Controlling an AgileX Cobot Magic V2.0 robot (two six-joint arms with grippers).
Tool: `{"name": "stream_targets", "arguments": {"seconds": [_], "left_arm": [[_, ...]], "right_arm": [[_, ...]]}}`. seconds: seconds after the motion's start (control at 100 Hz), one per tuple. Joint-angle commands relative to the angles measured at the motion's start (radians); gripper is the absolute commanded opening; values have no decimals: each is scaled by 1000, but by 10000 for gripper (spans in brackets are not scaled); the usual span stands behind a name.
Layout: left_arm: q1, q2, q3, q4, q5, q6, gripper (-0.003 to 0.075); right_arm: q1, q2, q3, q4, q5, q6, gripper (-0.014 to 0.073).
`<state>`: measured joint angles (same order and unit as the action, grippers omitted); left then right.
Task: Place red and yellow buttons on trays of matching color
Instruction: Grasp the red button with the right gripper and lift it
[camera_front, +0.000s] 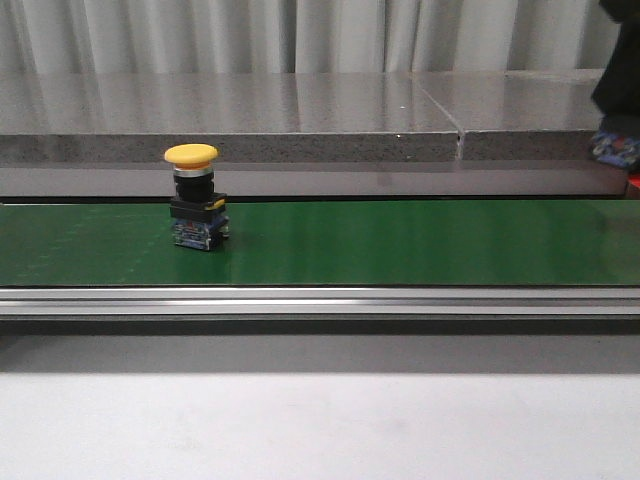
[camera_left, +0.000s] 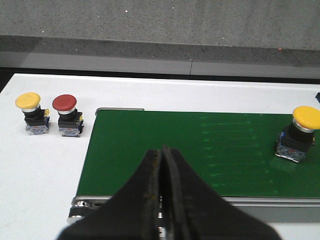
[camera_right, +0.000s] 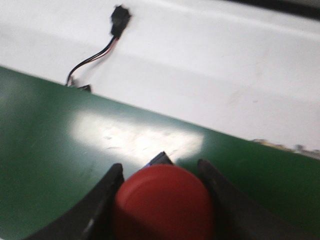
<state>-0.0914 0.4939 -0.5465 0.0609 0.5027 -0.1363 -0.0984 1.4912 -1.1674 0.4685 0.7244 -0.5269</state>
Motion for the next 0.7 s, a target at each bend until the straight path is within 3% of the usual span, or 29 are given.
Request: {"name": "stream_targets", "arguments": {"seconds": [0.0,0.35,0.69], "left_arm": [[-8,5,-28,0,-74,-2,-19],[-8,5,-28,0,-74,-2,-19],[-8,5,-28,0,-74,-2,-19]], "right_arm": [[-94,-36,-75,15,-26,-4,141],[-400,63,-202,15,-121,55,141],[-464,278,-330,16,-203,56,141]]}}
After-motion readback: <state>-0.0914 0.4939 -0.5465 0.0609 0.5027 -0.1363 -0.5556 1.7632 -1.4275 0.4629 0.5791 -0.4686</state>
